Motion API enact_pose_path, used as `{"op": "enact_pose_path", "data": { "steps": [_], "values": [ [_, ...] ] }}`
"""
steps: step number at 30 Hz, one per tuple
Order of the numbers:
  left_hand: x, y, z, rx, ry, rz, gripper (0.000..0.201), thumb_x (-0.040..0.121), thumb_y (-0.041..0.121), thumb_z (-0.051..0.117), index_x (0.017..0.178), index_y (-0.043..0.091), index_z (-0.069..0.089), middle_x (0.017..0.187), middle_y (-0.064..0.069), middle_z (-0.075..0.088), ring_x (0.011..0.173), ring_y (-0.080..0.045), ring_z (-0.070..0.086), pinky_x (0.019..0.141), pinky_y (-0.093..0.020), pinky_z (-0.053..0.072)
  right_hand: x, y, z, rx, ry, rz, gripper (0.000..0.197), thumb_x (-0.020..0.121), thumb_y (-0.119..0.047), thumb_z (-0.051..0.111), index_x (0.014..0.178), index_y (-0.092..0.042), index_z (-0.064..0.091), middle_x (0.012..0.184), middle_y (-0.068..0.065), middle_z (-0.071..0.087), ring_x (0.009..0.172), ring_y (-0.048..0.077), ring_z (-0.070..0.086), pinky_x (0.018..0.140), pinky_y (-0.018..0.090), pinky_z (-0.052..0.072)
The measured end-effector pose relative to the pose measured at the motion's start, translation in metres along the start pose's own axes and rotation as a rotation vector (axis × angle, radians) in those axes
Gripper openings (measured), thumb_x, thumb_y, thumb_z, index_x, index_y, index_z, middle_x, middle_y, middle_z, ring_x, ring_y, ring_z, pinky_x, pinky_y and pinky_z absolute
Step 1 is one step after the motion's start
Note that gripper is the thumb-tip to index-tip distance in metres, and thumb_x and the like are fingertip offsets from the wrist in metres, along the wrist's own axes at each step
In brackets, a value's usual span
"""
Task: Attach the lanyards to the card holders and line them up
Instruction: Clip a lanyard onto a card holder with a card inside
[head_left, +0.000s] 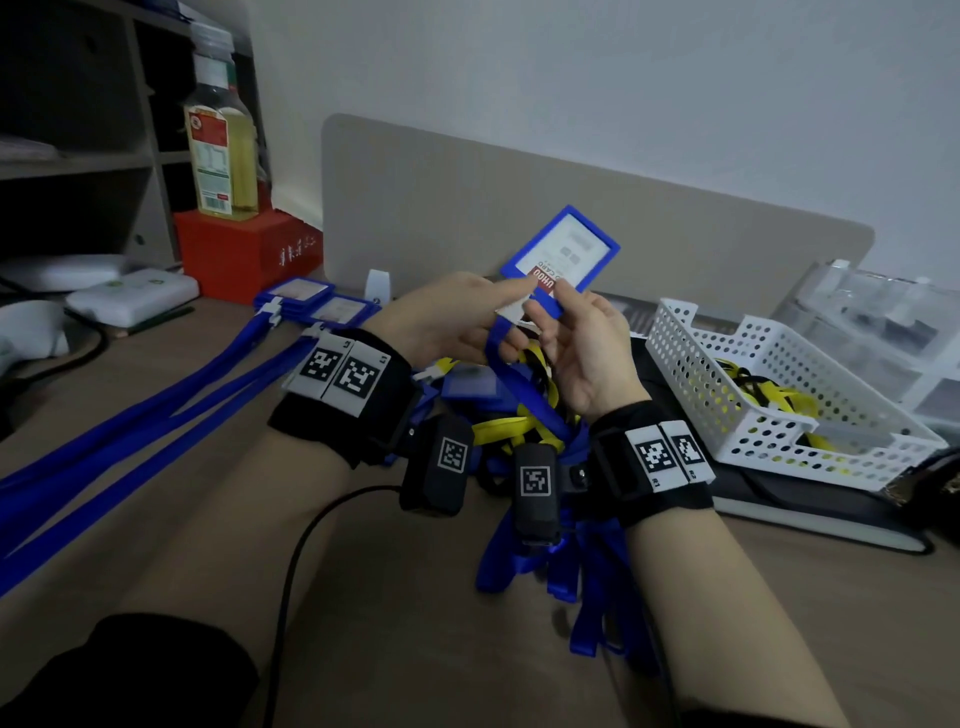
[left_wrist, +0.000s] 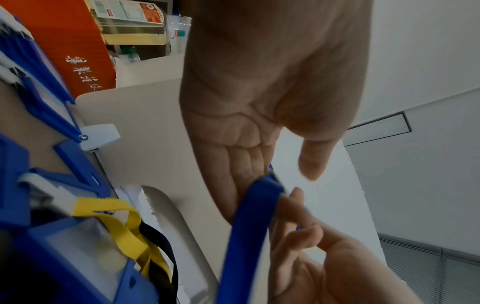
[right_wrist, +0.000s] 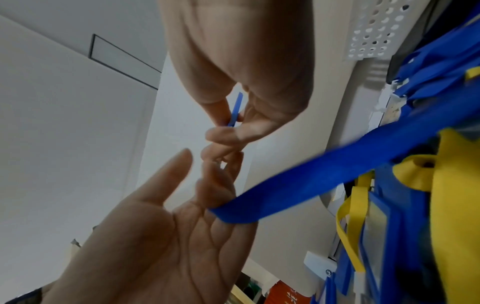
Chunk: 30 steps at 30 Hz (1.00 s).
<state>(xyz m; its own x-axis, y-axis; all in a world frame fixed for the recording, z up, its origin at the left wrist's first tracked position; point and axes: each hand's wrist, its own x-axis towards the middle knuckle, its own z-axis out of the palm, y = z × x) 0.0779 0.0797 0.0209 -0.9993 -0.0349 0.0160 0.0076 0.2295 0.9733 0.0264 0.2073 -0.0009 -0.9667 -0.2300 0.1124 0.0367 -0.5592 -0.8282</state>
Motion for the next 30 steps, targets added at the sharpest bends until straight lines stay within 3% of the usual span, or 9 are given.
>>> {"op": "enact_pose_path", "data": {
  "steps": [3,6,11,16,21,26,30],
  "values": [
    [0.000,0.000,-0.002,0.000,0.040,0.041,0.021,0.098,0.026,0.051,0.097,0.007,0.060,0.062,-0.001,0.054,0.047,-0.010,0.048,0.055,-0.023,0.052,0.003,0.001,-0.001,0.001,0.025,0.004,0.010,0.098,-0.013,0.052,0.090,-0.011,0.047,0.070,0.004,0.073,0.056,0.008,0.068,0.041,0.012,0.045],
    [-0.001,0.003,-0.005,0.016,0.061,0.037,0.020,0.099,0.025,0.051,0.097,0.007,0.059,0.055,0.003,0.046,0.038,-0.006,0.035,0.043,-0.018,0.040,0.004,0.002,0.000,-0.020,0.033,0.010,0.007,0.099,-0.014,0.051,0.095,-0.009,0.048,0.070,0.004,0.073,0.055,0.007,0.068,0.038,0.012,0.043],
    [-0.009,0.012,-0.010,0.064,0.051,0.049,0.034,0.098,0.033,0.051,0.090,0.007,0.070,0.047,0.007,0.038,0.038,-0.007,0.025,0.039,-0.016,0.028,0.008,0.002,-0.004,-0.019,0.082,-0.001,0.012,0.099,-0.015,0.051,0.108,-0.007,0.048,0.067,0.002,0.072,0.053,0.007,0.067,0.040,0.012,0.045],
    [-0.022,0.025,-0.015,0.019,0.052,0.122,0.035,0.098,0.033,0.051,0.080,0.009,0.069,0.045,0.010,0.037,0.036,-0.004,0.023,0.035,-0.015,0.024,0.010,0.002,-0.009,-0.036,0.115,0.026,0.010,0.099,-0.015,0.050,0.107,-0.008,0.049,0.064,0.001,0.072,0.053,0.006,0.067,0.040,0.012,0.046],
    [-0.039,0.034,-0.020,-0.019,0.058,0.175,0.035,0.099,0.032,0.049,0.080,0.009,0.066,0.045,0.009,0.036,0.034,-0.003,0.022,0.033,-0.015,0.020,0.018,-0.007,-0.005,-0.121,0.144,0.036,0.021,0.099,-0.012,0.049,0.117,-0.001,0.049,0.067,0.006,0.071,0.050,0.006,0.066,0.038,0.014,0.045],
    [-0.058,0.040,-0.037,0.004,0.113,0.201,0.034,0.099,0.032,0.048,0.078,0.011,0.066,0.047,0.007,0.036,0.034,-0.005,0.022,0.034,-0.015,0.017,0.034,-0.023,-0.001,-0.157,0.210,0.026,0.016,0.097,-0.006,0.050,0.111,0.002,0.047,0.082,0.014,0.065,0.051,0.011,0.068,0.045,0.018,0.052],
    [-0.077,0.045,-0.063,0.035,0.186,0.197,0.034,0.100,0.034,0.047,0.081,0.012,0.064,0.046,0.008,0.036,0.034,-0.005,0.022,0.034,-0.016,0.015,0.046,-0.024,0.018,-0.236,0.191,0.018,0.006,0.096,-0.004,0.050,0.091,-0.001,0.047,0.080,0.014,0.065,0.060,0.016,0.069,0.065,0.027,0.058]
  ]
}}
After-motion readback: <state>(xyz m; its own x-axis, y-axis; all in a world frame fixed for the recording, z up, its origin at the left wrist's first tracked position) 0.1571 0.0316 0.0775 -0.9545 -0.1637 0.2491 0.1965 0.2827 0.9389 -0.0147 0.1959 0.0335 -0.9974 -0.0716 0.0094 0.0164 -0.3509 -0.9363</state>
